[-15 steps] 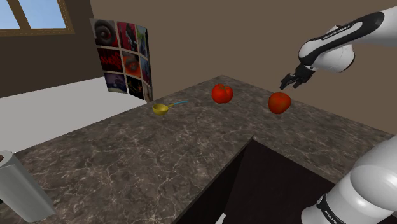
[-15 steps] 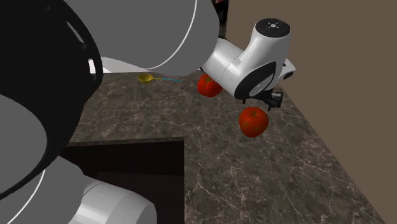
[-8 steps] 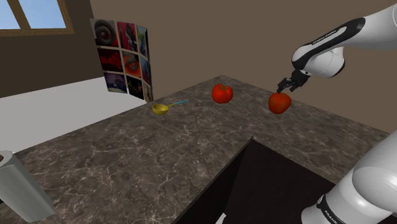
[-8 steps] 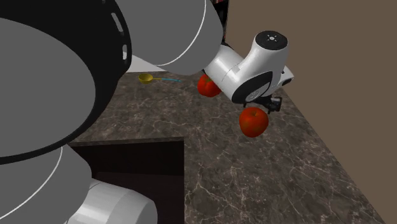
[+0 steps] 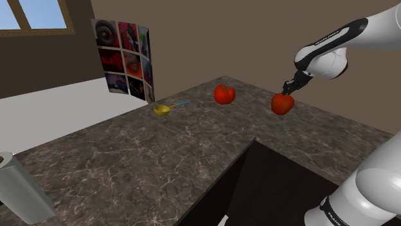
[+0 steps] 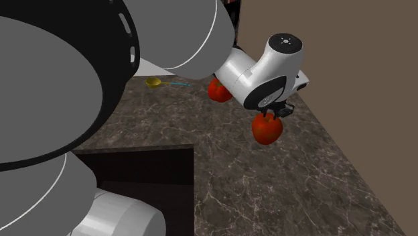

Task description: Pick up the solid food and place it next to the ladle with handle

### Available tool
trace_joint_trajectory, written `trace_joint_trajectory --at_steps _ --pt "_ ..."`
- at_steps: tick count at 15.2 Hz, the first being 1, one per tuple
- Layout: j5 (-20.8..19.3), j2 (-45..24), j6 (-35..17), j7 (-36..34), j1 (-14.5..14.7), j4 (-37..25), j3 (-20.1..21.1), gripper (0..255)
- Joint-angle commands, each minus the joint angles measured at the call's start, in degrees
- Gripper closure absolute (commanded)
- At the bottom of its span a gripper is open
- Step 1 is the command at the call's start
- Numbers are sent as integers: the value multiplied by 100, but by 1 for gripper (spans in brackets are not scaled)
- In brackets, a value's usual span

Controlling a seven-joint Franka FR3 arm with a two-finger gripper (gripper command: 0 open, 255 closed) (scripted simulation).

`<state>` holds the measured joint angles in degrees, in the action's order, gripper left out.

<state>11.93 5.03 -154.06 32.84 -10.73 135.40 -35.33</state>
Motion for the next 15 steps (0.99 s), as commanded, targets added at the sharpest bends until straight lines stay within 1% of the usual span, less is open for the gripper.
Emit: trace_joint_trajectory --at_steps 1,8,15 --pt "0 0 0 0 0 0 0 255" --pt "1 -1 -1 1 0 1 0 255" --pt "-538 362 514 -447 -131 -235 121 255"
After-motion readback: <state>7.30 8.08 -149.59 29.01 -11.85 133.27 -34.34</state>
